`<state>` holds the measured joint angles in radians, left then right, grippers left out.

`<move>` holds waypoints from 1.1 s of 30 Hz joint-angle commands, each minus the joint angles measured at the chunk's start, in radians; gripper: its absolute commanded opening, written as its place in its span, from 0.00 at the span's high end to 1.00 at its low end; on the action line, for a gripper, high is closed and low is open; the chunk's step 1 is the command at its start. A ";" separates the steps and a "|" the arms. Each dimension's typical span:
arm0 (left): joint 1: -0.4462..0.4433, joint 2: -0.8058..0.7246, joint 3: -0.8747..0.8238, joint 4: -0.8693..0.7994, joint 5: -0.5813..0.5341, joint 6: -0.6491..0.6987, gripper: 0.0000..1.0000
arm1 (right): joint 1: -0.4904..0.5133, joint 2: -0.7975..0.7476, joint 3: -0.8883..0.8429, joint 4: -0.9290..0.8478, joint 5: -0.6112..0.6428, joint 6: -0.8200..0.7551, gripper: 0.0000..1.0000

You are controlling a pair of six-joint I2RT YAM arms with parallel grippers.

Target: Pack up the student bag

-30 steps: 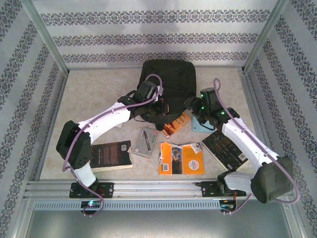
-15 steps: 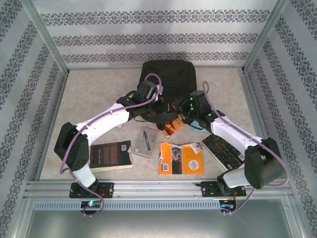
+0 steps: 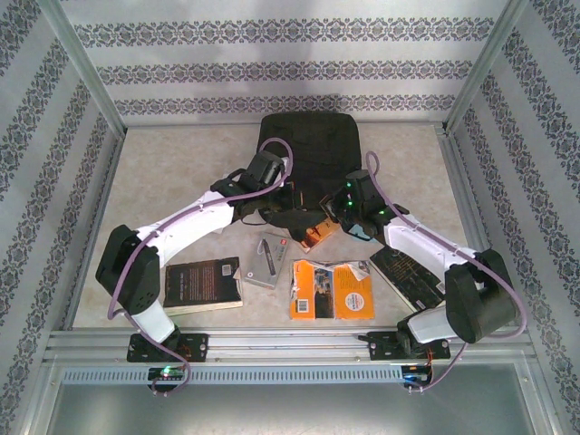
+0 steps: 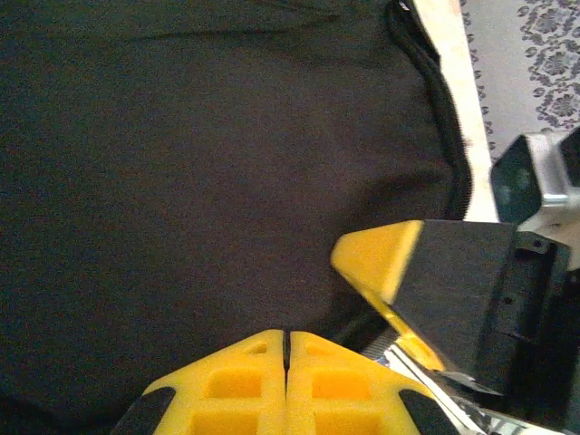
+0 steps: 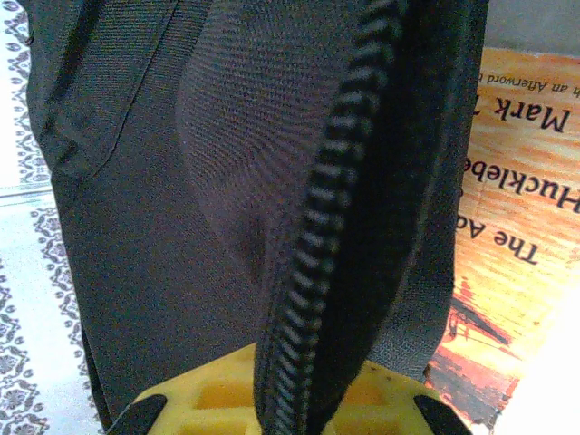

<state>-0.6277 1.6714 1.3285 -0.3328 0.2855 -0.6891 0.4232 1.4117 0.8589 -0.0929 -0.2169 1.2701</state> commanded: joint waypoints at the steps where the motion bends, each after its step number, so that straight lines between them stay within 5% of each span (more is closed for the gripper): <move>1: 0.035 -0.062 -0.025 -0.021 -0.044 0.036 1.00 | -0.012 -0.035 -0.007 -0.057 0.067 -0.060 1.00; 12: 0.105 -0.135 -0.120 -0.022 -0.037 0.041 1.00 | -0.079 -0.028 0.015 -0.110 0.034 -0.205 1.00; 26: 0.144 -0.169 -0.122 -0.048 -0.029 0.060 1.00 | -0.214 0.130 0.265 -0.250 -0.109 -0.495 0.98; 29: 0.121 -0.153 -0.103 -0.026 0.003 0.043 1.00 | -0.219 0.198 0.354 -0.285 -0.144 -0.513 0.89; 33: 0.084 -0.110 -0.080 0.042 0.044 -0.009 1.00 | -0.215 0.211 0.418 -0.338 -0.080 -0.478 0.50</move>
<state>-0.5240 1.5387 1.2064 -0.3241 0.2989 -0.6670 0.2234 1.6287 1.2240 -0.3779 -0.3771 0.8082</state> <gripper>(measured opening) 0.060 0.459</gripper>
